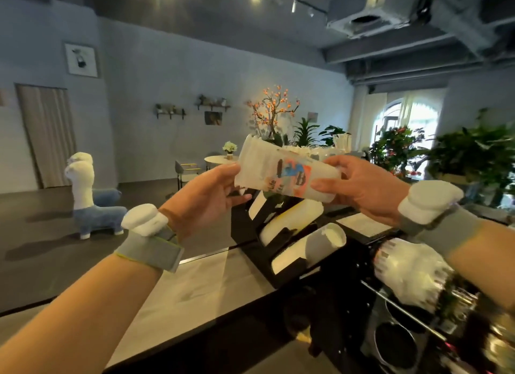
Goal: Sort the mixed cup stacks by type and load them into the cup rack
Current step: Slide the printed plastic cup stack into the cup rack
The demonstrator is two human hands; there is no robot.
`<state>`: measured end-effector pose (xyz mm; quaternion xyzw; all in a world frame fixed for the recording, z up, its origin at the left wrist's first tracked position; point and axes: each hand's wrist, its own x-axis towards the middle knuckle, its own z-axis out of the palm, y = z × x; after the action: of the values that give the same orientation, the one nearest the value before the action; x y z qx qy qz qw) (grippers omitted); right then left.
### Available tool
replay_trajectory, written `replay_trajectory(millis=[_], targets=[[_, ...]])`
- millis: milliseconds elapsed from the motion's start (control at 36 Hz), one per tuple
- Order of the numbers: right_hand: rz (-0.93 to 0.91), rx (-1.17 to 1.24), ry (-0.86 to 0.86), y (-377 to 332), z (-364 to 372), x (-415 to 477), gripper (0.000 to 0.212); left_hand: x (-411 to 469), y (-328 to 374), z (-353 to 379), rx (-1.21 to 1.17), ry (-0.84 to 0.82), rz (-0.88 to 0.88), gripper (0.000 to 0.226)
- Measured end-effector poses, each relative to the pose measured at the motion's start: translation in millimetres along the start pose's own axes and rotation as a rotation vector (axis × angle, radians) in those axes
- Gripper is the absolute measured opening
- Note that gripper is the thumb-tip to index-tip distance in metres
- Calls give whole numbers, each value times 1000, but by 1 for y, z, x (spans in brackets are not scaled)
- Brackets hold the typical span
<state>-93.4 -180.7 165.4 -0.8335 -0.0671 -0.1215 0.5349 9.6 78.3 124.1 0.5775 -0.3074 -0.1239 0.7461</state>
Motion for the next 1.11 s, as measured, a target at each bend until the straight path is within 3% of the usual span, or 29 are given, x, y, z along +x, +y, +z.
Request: replay_trajectory(millis=[111, 167, 333, 389, 500, 722, 889, 1111], targets=[[-4, -66, -4, -3, -38, 31, 49, 40, -8, 1, 76, -65, 40, 100], [-1, -75, -14, -2, -54, 47, 47, 61, -12, 2, 134, -108, 69, 111], [-39, -113, 16, 7, -98, 100, 24, 132, -32, 14, 306, -144, 150, 105], [-55, -137, 35, 11, -108, 119, 27, 154, -38, 14, 352, -120, 186, 100], [-101, -186, 109, 17, -117, 157, 55, 197, -45, 11, 608, -68, 256, 82], [-260, -501, 187, 23, -110, 224, 53, 265, -62, -12, 940, 194, 300, 86], [-351, -639, 189, 33, -88, 263, 54, 296, -82, -33, 933, 250, 289, 80], [-395, -787, 141, 46, -73, 293, 58, 313, -111, -55, 855, 207, 236, 82]])
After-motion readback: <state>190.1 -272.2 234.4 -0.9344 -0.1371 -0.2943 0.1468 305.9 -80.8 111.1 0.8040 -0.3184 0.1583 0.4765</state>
